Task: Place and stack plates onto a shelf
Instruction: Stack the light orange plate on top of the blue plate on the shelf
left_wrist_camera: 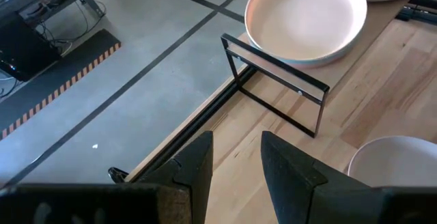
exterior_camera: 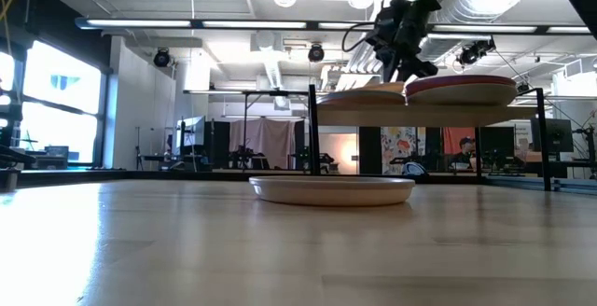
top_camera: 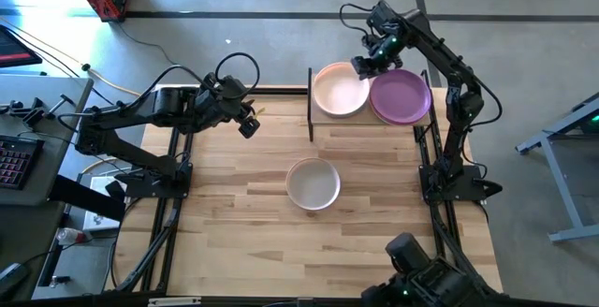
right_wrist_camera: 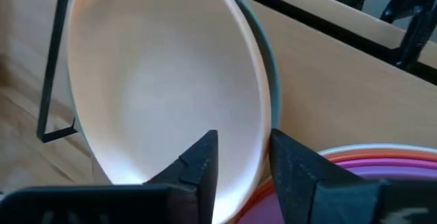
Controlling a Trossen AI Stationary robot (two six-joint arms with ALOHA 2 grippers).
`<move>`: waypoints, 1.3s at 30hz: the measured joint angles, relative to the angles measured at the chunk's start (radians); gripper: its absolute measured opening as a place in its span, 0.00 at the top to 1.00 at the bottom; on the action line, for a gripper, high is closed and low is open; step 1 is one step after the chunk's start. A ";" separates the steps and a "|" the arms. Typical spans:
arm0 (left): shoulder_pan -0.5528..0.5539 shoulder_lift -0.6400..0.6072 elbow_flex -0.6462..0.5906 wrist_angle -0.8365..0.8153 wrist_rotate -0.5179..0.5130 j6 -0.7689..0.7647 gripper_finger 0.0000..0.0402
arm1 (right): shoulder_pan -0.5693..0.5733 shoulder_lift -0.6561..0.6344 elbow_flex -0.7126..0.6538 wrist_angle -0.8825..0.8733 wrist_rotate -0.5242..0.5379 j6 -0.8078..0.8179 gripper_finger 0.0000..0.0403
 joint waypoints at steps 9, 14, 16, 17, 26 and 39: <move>0.000 0.000 0.000 0.000 0.000 0.000 0.72 | -0.003 0.000 0.000 -0.018 -0.047 -0.003 0.72; 0.000 0.000 0.000 0.000 0.000 0.000 0.72 | -0.024 0.000 0.000 -0.049 -0.048 -0.003 0.72; 0.000 0.000 0.000 0.000 0.000 0.000 0.72 | -0.032 0.000 0.000 -0.060 -0.051 -0.003 0.72; 0.000 0.000 0.000 0.000 0.000 0.000 0.72 | -0.035 0.000 0.000 -0.065 -0.056 -0.003 0.72; 0.000 0.000 0.000 0.000 0.002 0.000 0.72 | 0.000 0.000 0.000 -0.111 -0.166 -0.011 0.72; 0.000 0.000 0.000 -0.001 0.086 0.000 0.72 | 0.233 0.000 0.000 -0.133 0.042 0.019 0.72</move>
